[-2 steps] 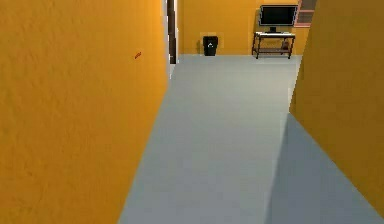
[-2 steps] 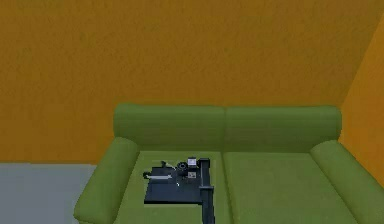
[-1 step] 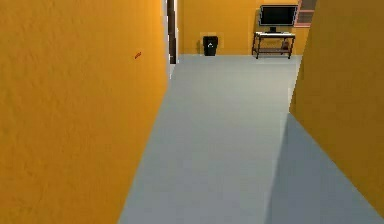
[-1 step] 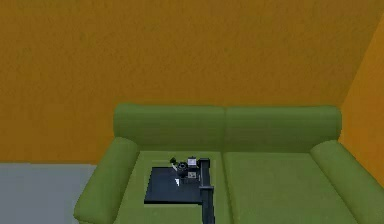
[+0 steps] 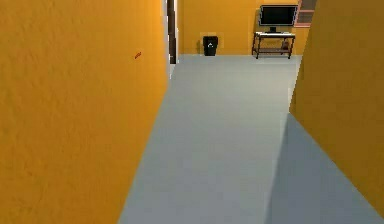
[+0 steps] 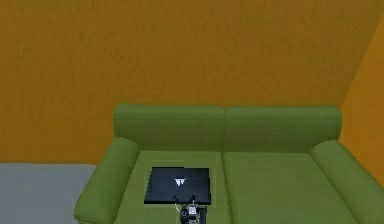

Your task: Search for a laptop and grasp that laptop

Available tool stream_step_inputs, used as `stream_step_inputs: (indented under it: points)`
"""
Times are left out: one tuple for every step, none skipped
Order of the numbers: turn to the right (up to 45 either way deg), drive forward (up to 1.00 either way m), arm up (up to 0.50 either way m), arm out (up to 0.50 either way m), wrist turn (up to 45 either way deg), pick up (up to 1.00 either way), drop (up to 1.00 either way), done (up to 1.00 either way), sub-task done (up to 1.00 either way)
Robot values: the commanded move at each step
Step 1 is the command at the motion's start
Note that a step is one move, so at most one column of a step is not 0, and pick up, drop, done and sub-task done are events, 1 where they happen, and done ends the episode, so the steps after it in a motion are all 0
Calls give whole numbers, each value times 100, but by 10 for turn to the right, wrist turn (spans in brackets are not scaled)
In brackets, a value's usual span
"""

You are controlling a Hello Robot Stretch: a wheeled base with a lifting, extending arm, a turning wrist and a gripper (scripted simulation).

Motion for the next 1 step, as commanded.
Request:
stream_step_inputs:
  points:
    - [0,0,0,0,0,100,0,0,0]
